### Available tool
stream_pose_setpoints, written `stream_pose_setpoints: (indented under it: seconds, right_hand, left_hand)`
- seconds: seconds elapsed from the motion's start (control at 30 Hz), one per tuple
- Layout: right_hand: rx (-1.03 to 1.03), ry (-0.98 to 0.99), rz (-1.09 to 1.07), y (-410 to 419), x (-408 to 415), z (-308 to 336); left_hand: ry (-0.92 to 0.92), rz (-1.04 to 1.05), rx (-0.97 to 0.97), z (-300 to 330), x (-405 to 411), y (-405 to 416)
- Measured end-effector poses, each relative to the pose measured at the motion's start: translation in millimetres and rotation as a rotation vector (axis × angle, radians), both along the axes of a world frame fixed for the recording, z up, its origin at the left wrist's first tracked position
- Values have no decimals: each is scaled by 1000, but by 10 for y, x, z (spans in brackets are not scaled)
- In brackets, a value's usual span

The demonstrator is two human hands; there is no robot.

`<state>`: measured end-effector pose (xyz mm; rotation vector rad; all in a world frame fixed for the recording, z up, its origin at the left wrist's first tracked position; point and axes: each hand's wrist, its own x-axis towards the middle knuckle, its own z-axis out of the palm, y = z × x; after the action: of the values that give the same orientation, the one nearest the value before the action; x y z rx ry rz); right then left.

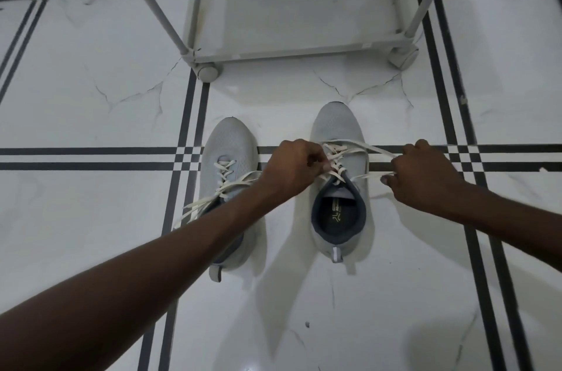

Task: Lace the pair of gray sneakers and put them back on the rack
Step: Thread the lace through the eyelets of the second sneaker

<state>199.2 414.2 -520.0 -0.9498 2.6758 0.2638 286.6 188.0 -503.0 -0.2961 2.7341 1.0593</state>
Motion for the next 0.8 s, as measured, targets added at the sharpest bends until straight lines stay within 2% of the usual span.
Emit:
stream_pose_setpoints:
  seconds: [0.1, 0.2, 0.27, 0.33, 0.4, 0.47, 0.53, 0.6, 0.63, 0.73, 0.8]
  right_hand:
    - [-31, -5, 67, -11, 11, -65]
    - [-105, 32, 140, -64, 50, -46]
    - [-159, -52, 191, -69, 27, -7]
    - [-289, -249, 116, -69, 20, 56]
    - [-487, -585, -110, -84, 10, 116]
    - [-648, -917, -314, -103, 23, 177]
    - [-658, -1025, -367, -100, 17, 219]
    - [-621, -982, -288, -118, -1, 230]
    - [-599, -942, -234, -122, -11, 225]
    - [-483, -741, -66, -107, -39, 138]
    - [-434, -649, -59, -88, -39, 75]
  left_hand:
    - [10, -28, -53, -2, 15, -113]
    - [48, -148, -206, -8, 45, -233]
    - [20, -276, -347, -2, 95, -298]
    - [-33, -354, -422, 0, 158, -364]
    - [-75, -336, -317, 67, 187, -454]
    - [-117, -233, -75, 197, 173, -524]
    - [-186, -129, 179, 328, 150, -516]
    - [-238, -107, 323, 412, 123, -441]
    - [-250, -135, 277, 397, 113, -427]
    - [-297, -217, -238, 342, 64, -549]
    - [-425, -207, -372, 335, 62, -690]
